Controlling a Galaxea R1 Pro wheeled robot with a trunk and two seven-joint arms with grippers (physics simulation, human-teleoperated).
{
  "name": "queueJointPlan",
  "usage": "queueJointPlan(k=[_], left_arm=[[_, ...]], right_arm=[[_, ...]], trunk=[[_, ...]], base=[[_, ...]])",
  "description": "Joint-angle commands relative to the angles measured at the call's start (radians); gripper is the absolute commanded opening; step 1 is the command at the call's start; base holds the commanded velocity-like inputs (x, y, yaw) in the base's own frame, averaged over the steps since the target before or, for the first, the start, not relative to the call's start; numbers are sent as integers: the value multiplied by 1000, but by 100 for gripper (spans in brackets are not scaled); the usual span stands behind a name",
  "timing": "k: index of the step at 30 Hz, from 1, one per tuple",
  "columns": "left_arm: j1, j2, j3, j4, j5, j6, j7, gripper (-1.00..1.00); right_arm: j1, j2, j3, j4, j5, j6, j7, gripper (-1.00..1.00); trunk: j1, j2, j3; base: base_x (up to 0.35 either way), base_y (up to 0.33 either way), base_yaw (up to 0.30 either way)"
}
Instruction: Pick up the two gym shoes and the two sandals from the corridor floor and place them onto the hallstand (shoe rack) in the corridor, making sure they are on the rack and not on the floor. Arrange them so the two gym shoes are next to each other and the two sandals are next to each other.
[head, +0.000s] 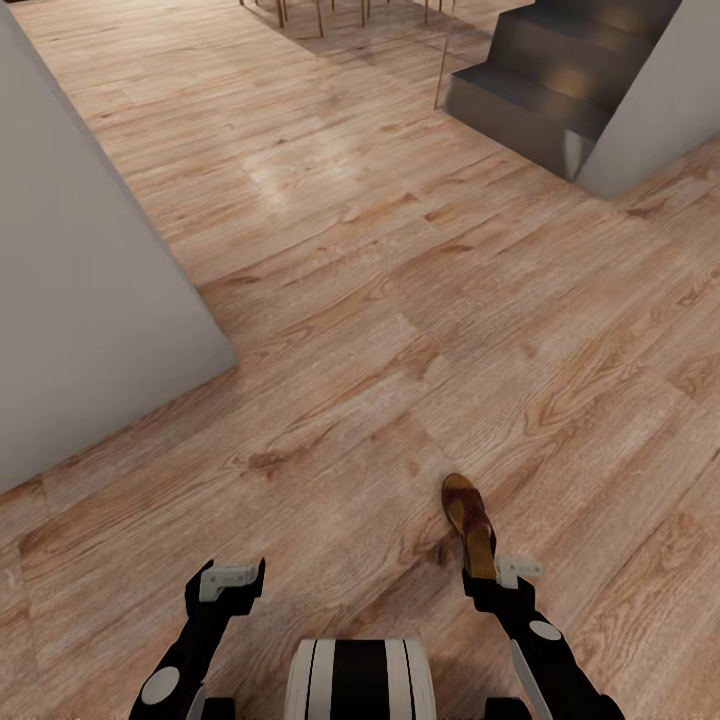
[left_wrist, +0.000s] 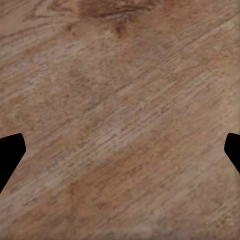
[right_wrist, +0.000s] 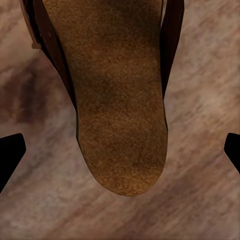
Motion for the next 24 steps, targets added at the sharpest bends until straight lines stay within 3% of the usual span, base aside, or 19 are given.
queueJointPlan(k=[1, 17, 24], left_arm=[[0, 0, 1, 0, -1, -3, 0, 100], [0, 1, 1, -50, -1, -2, -1, 100], [0, 0, 1, -90, -2, -2, 0, 100]], right_arm=[[0, 1, -1, -2, 1, 6, -1, 100], [0, 1, -1, -2, 1, 6, -1, 100], [0, 1, -1, -3, 2, 6, -1, 100]], trunk=[[0, 0, -2], [7, -4, -87], [7, -4, -88]], base=[[0, 0, 0], [0, 0, 0], [0, 0, 0]])
